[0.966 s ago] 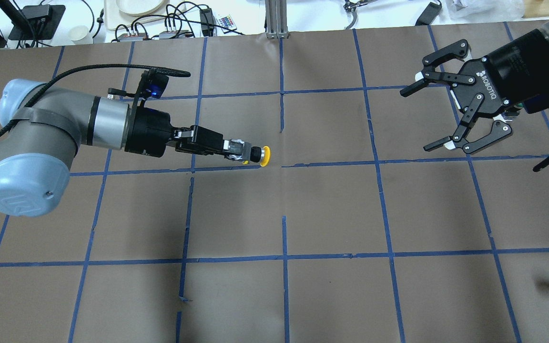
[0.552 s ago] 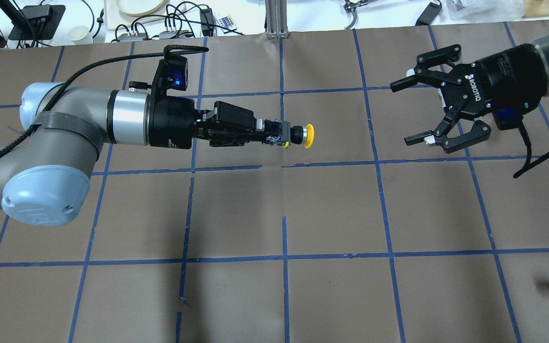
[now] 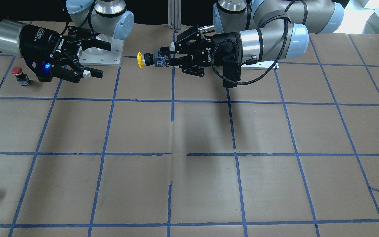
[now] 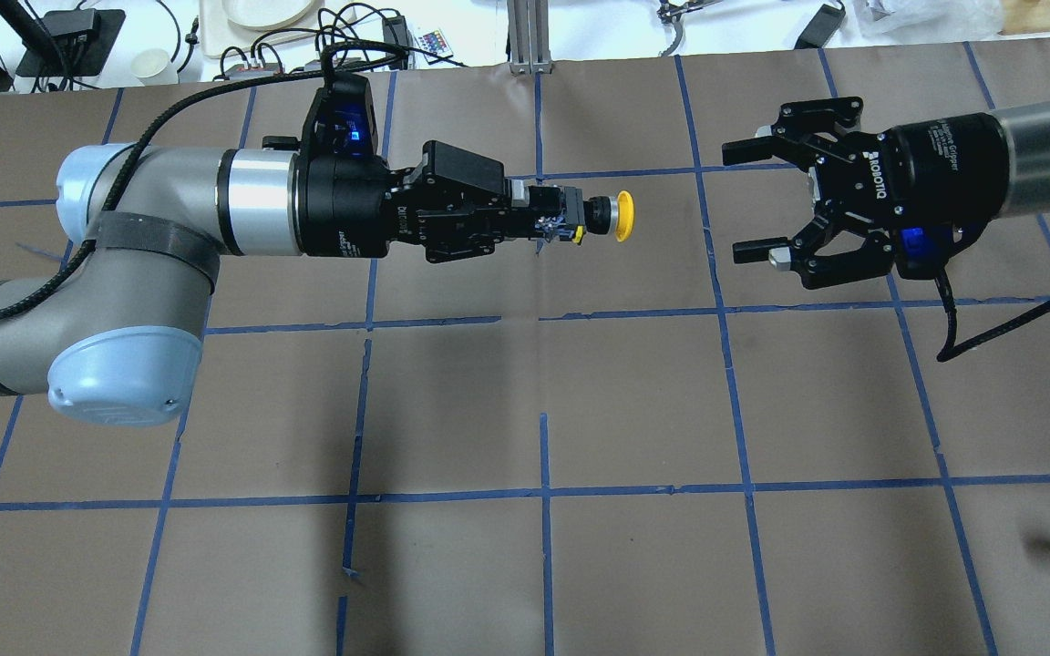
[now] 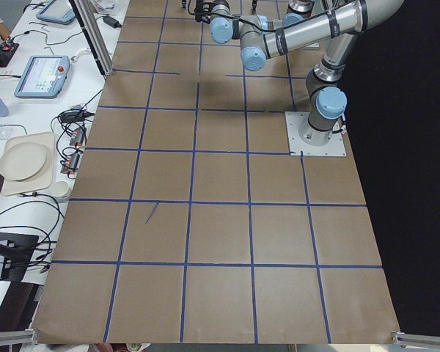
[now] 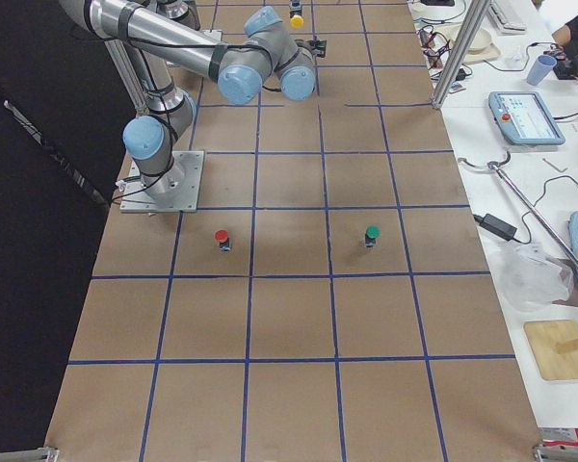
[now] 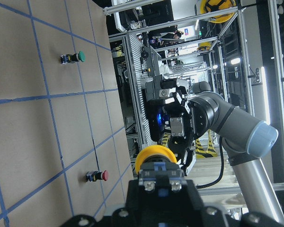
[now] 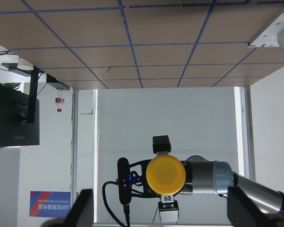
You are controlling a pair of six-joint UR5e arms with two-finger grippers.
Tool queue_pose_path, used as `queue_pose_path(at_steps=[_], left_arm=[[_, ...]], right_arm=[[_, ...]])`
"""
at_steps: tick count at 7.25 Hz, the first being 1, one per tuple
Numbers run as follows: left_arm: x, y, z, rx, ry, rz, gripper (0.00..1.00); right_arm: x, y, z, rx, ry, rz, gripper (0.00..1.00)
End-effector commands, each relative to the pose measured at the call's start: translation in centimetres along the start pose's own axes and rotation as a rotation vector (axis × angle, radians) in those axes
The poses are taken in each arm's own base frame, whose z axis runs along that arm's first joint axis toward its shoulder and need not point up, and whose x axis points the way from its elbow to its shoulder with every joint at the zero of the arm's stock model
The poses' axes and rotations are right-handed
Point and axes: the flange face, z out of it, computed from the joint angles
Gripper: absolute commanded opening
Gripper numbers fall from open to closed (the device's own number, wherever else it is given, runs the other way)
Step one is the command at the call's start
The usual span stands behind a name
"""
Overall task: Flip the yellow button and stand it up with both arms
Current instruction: 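Bring the right gripper onto the yellow button held by the left gripper and close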
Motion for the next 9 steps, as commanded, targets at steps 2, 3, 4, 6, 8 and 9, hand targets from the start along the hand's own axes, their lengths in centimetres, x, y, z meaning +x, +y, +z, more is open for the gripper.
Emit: queue_pose_path(at_steps=[2,3,4,6,8,9], left_arm=[[0.5,0.0,0.1,0.008,-0.004,-0.04,0.01],[0.4,-0.1,0.1,0.008,-0.003,-0.037,0.01],[0.4,0.0,0.1,0.009,-0.003,-0.036,0.01],[0.1,0.5,0.3,0.014,-0.003,0.01,0.01],[-0.4,1.0,0.4,0.017,-0.001,0.025,0.01],[-0.4,0.9,0.3,0.019,-0.001,0.019,0.01]], right_arm=[[0.5,0.8,3.7,-0.053,0.02,0.007,1.0],[0.6,0.8,4.4,-0.054,0.038,0.012,1.0],[0.9,0.3,4.7,-0.057,0.044,0.026,1.0],[1.4,-0.5,5.2,-0.062,0.053,0.05,1.0],[1.4,-0.7,5.3,-0.079,0.04,0.075,1.0],[1.0,-1.0,5.4,-0.095,0.021,0.084,1.0]])
